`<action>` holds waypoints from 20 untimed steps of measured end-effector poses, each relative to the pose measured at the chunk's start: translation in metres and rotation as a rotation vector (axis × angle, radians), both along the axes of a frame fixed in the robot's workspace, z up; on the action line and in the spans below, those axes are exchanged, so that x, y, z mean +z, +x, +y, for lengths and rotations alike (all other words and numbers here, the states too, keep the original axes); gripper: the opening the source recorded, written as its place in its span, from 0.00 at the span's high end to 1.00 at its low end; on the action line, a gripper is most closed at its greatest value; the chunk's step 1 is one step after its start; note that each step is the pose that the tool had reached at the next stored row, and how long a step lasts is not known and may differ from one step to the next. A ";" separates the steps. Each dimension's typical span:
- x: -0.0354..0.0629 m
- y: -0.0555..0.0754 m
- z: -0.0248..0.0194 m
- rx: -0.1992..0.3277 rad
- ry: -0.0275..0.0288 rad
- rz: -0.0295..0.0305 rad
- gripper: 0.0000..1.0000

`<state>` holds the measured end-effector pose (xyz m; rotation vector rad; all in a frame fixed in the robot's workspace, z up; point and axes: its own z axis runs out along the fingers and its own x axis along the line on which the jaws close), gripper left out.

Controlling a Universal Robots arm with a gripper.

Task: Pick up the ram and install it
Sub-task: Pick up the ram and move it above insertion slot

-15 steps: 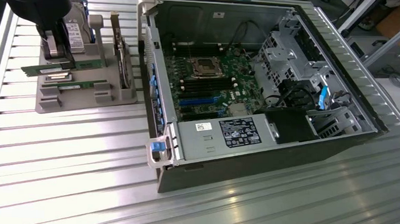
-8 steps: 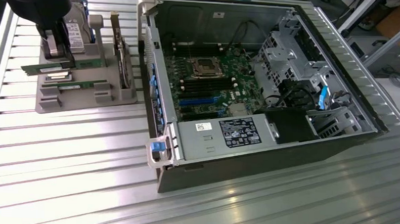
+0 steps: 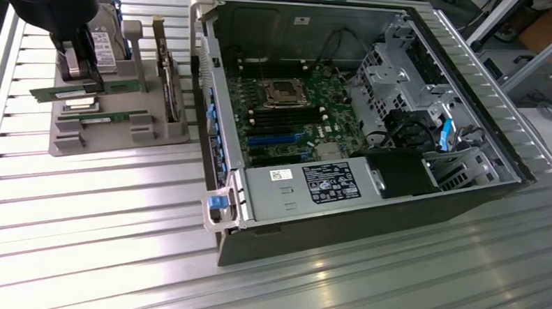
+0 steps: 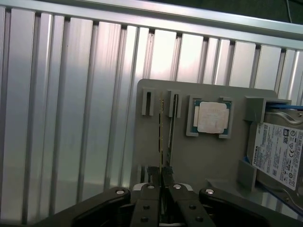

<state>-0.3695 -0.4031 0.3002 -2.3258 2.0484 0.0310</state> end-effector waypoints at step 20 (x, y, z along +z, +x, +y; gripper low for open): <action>0.0008 0.000 -0.0008 0.000 0.1021 0.0000 0.87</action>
